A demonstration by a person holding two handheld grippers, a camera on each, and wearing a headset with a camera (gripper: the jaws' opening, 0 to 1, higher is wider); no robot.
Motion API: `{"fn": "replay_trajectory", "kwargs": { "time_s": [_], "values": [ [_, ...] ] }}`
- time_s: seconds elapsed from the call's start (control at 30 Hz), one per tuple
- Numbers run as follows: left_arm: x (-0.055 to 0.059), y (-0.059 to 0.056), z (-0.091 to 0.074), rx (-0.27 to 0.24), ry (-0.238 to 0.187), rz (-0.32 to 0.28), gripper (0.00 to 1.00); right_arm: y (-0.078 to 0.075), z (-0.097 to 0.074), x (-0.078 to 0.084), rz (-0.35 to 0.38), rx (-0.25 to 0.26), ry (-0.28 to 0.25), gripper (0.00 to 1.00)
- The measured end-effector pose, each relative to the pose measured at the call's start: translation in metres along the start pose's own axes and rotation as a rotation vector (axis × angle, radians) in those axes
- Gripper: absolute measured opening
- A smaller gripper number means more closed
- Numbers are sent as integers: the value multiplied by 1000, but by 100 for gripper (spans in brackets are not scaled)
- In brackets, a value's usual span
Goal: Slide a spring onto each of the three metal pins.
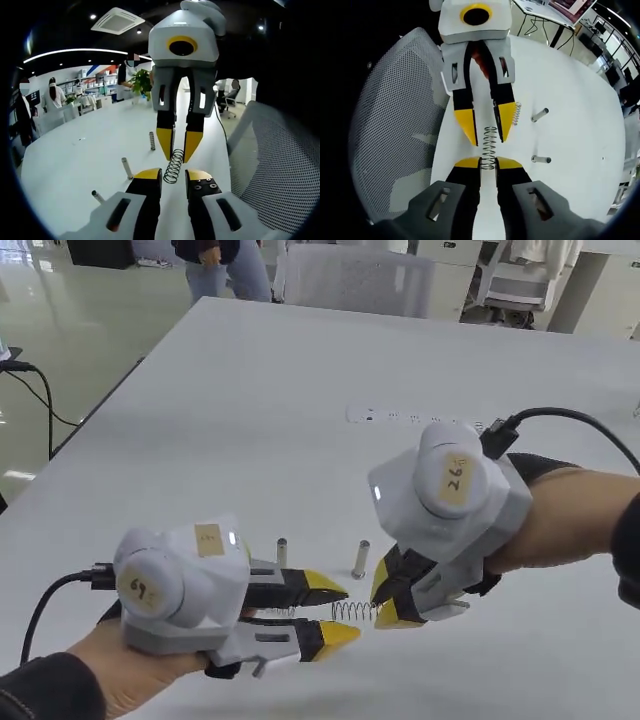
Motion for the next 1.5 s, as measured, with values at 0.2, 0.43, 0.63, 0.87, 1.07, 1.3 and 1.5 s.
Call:
{"fn": "replay_trajectory", "kwargs": {
  "time_s": [0.2,0.43,0.63,0.87,1.07,1.3,1.5],
  "values": [
    [1,-2,0,9,2,8,11,3,1,1,-15,-10,6,13],
    [1,-5,0,27,2,5,9,5,0,1,-44,-18,15,13],
    [0,-8,-1,51,-2,0,7,6,1,2,-37,-28,4,13],
    [-1,-10,-2,58,-8,1,7,7,2,2,-26,-33,-1,13],
    [-5,-10,-3,60,-21,-7,7,7,5,5,-4,-37,-8,13],
    [-11,-10,-4,57,-40,-10,7,7,9,10,18,-40,-15,14],
    [-14,-10,-4,54,-51,-17,7,5,8,11,25,-32,-28,13]
  ]
}}
Point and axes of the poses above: the centre of the closed fingertips' face, and the gripper's own axes: z roughly forward along the fingers, y roughly to its left, x roughly out of its underside, the point moved 2 cm from there along -z, roughly backward along the fingers, and after that the axes turned 12 degrees about -x, right-handed, at the moved point
